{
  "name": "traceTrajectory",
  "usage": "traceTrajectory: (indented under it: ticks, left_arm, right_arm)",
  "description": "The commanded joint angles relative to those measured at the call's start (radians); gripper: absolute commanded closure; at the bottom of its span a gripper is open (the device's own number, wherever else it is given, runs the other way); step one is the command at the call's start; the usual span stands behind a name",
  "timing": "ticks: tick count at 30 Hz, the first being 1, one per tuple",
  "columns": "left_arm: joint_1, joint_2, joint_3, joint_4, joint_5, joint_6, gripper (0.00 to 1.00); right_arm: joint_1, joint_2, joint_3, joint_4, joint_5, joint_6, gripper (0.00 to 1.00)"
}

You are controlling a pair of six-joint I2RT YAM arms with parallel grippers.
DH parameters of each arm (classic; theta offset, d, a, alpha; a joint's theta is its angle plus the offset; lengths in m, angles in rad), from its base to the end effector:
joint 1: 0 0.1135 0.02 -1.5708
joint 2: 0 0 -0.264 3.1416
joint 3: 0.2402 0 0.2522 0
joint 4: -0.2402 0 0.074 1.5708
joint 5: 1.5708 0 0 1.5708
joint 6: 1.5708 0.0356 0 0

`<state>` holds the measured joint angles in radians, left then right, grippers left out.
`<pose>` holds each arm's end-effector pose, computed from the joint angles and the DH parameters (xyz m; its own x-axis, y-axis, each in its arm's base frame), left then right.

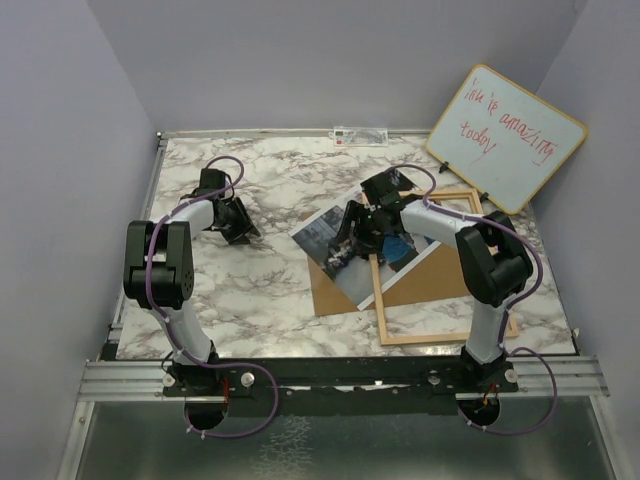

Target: Put the photo into the frame

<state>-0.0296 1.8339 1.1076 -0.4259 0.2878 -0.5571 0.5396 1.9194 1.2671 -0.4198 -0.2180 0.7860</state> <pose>0.3551 -0.0206 0.1518 -0.8512 -0.4820 -0.2079 -0.3609 0.8249 -0.4350 0.3334 0.2087 0.1651 -0.9501 0.2362 -0.2036 0.1159 0.8736 0.4726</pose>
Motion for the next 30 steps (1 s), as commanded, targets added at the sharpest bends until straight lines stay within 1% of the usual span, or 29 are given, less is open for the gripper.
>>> traceTrajectory:
  ticks: [1, 5, 10, 16, 21, 25, 28, 30]
  left_arm:
    - [-0.023, 0.124, -0.083, -0.080, -0.053, 0.016, 0.59]
    - [-0.023, 0.129, -0.074, -0.086, -0.074, 0.016, 0.59]
    - [-0.023, 0.134, -0.071, -0.090, -0.087, 0.018, 0.59]
    - [-0.023, 0.147, -0.063, -0.101, -0.126, 0.031, 0.59]
    - [-0.023, 0.154, -0.055, -0.108, -0.158, 0.040, 0.59]
    - [-0.023, 0.162, -0.050, -0.112, -0.175, 0.045, 0.59]
    - [-0.024, 0.169, -0.049, -0.113, -0.180, 0.049, 0.59]
    - [-0.023, 0.169, -0.049, -0.114, -0.185, 0.052, 0.59]
  right_arm:
    - [0.005, 0.002, -0.054, 0.204, -0.171, 0.009, 0.25]
    - [-0.009, -0.027, -0.099, 0.314, -0.242, 0.042, 0.23]
    - [-0.032, -0.059, -0.181, 0.522, -0.324, 0.095, 0.11]
    - [-0.044, -0.111, -0.245, 0.745, -0.337, 0.146, 0.01]
    - [-0.073, -0.132, -0.302, 0.926, -0.329, 0.226, 0.01]
    - [-0.090, -0.099, -0.301, 0.989, -0.348, 0.259, 0.01]
    - [-0.095, -0.054, -0.285, 1.065, -0.398, 0.299, 0.01]
    - [-0.096, -0.032, -0.267, 1.079, -0.412, 0.318, 0.02]
